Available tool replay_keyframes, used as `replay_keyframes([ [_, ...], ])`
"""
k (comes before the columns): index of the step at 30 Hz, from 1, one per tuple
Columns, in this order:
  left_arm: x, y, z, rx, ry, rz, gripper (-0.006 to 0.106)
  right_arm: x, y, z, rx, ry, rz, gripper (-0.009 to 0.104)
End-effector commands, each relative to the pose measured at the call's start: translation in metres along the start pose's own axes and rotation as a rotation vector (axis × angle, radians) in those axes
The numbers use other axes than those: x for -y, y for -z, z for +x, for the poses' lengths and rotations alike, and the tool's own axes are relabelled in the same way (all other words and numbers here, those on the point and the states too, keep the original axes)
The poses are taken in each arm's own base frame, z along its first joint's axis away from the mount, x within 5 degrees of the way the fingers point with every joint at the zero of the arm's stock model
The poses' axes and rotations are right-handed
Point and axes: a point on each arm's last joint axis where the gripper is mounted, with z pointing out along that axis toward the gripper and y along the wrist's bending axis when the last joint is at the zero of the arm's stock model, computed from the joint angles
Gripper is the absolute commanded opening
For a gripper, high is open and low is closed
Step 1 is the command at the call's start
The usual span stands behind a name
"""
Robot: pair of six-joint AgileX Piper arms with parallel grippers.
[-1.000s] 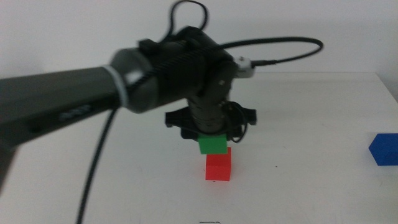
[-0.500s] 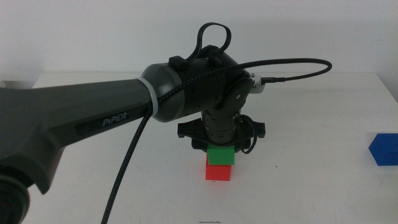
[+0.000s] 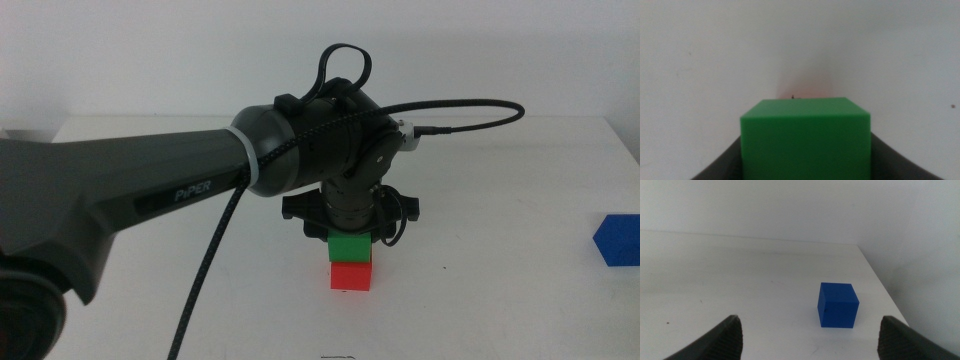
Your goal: Stack red cubes first, then green, then blue cubes in a specific spot.
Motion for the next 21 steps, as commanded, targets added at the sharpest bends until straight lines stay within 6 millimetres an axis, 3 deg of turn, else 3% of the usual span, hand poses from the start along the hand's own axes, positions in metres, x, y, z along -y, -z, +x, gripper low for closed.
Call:
replay_keyframes([
  [1, 0.003, 0.0264, -0.0117, 0.076, 0.024, 0.065, -0.002, 0.0013, 0.0022, -0.0106, 0.098, 0.016, 0.016, 0.092],
  [17, 0.0051, 0.0223, -0.0084, 0.039, 0.046, 0.078, -0.001, 0.0013, 0.0022, -0.0106, 0.098, 0.016, 0.016, 0.092],
  [18, 0.0051, 0.0223, -0.0084, 0.039, 0.046, 0.078, 0.003, 0.0013, 0.0022, -0.0106, 0.098, 0.016, 0.016, 0.092],
  [19, 0.0049, 0.0223, -0.0082, 0.036, 0.041, 0.075, 0.02, 0.0013, 0.0022, -0.0106, 0.098, 0.016, 0.016, 0.092],
  [21, 0.0049, 0.0223, -0.0079, 0.033, 0.043, 0.075, 0.034, 0.0013, 0.0022, -0.0106, 0.098, 0.016, 0.016, 0.092],
])
